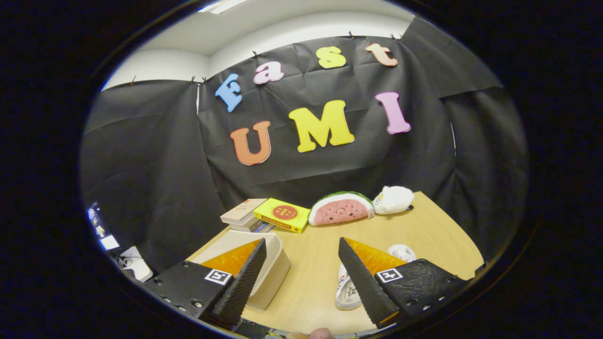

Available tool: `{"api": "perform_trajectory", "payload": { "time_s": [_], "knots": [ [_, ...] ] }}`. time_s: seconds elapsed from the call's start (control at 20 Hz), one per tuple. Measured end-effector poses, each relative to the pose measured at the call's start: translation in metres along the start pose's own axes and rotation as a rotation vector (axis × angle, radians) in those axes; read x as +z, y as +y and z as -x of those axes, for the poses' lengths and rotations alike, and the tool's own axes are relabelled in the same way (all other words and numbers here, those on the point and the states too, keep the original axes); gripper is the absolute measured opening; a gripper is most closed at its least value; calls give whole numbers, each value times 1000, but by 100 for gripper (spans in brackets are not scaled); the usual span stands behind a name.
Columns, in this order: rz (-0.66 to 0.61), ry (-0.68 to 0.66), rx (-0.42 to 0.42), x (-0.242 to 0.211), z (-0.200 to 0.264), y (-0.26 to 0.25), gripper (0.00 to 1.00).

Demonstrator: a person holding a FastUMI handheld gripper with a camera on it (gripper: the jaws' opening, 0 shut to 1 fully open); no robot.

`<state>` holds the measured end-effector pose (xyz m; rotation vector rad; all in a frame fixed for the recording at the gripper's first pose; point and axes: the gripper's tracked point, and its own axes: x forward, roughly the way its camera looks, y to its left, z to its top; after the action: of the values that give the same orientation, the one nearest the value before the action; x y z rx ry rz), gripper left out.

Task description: Open the storage box then place both shoes into the box .Put the left shoe in first, then the right shoe, with the right side of both shoes facing outward in a uniform manner.

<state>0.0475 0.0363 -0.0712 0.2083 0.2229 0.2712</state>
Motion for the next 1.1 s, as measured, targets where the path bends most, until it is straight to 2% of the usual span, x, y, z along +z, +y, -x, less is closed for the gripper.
{"api": "perform_trajectory", "payload": {
  "time_s": [0.15,0.35,0.65,1.1],
  "knots": [
    [-52,48,64,-15,-29,26,95],
    [-124,175,118,-60,-63,60,95],
    [-281,353,175,-124,-89,96,95],
    [-718,522,222,-166,-107,104,95]
  ]
}}
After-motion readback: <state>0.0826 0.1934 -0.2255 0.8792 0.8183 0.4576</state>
